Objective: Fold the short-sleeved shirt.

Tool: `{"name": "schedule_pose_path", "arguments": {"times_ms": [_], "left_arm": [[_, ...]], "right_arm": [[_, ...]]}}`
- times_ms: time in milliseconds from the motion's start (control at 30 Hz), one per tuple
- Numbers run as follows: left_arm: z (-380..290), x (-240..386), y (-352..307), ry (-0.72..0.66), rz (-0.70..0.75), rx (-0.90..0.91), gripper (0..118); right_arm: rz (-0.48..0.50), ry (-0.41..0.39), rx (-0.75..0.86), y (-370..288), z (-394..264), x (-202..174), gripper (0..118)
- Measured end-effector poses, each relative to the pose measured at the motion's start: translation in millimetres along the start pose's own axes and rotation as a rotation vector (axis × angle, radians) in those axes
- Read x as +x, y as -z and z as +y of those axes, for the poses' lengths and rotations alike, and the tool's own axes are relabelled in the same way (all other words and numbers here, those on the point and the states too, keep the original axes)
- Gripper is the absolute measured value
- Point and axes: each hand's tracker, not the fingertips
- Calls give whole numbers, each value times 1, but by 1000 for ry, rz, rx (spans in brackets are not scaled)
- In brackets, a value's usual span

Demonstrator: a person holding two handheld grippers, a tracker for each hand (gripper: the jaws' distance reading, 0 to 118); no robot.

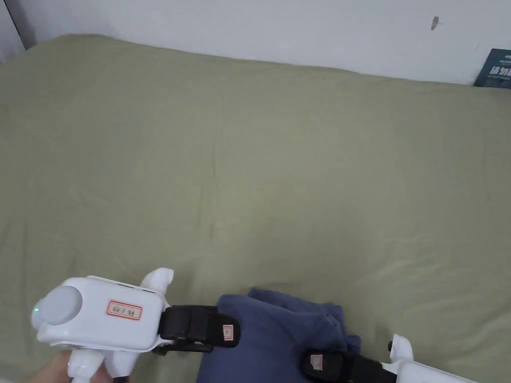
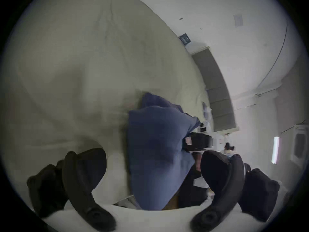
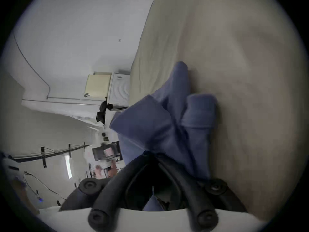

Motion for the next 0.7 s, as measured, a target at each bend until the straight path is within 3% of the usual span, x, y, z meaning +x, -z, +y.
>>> {"name": "schedule_pose_path", "arguments": {"times_ms": [100, 133, 167, 200, 233, 367, 500, 700], "left_arm": [[3, -4, 22, -28, -106, -27, 114], [4, -1, 25, -16, -125, -22, 105], [6, 1, 26, -24, -113, -25, 81], [10, -5, 25, -34, -73, -14, 36], [11, -7, 25, 13, 20, 5, 28], [10, -2, 10, -12, -32, -8, 28], [31, -7, -59, 47, 79, 48, 28], [82, -61, -204, -2, 336, 127, 28]], "right_arm": [[4, 1, -1, 2, 0, -1, 0], [2, -2, -2, 1, 0, -3, 0], [-17, -19, -3, 0, 0, -8, 0], [-55, -53, 0, -2, 0, -14, 0], [-80, -82, 7, -3, 0, -21, 0], [-134, -184, 46, -17, 1, -54, 0], [-133, -230, 105, -38, 8, -78, 0], [-184, -315, 175, -57, 23, -100, 0]]}}
